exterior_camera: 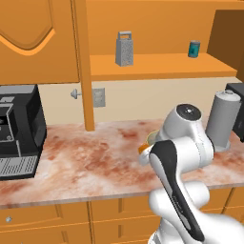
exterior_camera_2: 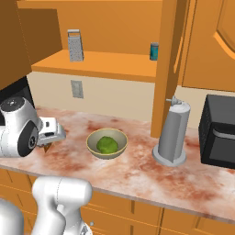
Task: Pick the cheese from the fridge and the cheese grater from the cabinet and place them next to the salad bowl.
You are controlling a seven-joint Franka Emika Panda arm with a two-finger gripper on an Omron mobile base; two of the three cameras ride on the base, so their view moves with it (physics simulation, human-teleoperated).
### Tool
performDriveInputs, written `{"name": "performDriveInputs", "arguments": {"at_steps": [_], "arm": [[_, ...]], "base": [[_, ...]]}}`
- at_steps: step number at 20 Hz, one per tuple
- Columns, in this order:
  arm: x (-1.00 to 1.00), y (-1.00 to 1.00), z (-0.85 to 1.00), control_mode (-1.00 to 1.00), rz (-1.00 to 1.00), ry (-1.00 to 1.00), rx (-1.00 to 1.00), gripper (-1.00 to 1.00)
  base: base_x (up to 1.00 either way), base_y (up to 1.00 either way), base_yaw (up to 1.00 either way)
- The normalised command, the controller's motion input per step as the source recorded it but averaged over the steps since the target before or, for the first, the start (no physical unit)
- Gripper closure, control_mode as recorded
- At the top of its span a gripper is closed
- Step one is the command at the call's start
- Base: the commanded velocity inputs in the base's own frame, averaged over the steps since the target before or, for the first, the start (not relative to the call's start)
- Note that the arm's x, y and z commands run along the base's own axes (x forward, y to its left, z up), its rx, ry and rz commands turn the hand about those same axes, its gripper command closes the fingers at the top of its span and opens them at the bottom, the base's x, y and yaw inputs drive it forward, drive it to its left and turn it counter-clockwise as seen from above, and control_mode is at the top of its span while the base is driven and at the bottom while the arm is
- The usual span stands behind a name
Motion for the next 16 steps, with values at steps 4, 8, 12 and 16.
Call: {"name": "performDriveInputs", "arguments": {"at_steps": [4,8,12,16], "arm": [[0.22,0.00,-0.54,-1.00,0.00,-0.10,0.00,1.00],[0.29,0.03,-0.58,-1.00,-0.03,-0.11,0.00,1.00],[0.36,0.00,-0.58,-1.00,-0.05,-0.07,0.00,1.00],[0.41,0.01,-0.60,-1.00,-0.06,-0.07,0.00,1.00]], "base": [[0.00,0.00,0.00],[0.00,0.00,0.00],[0.00,0.00,0.00],[0.00,0.00,0.00]]}}
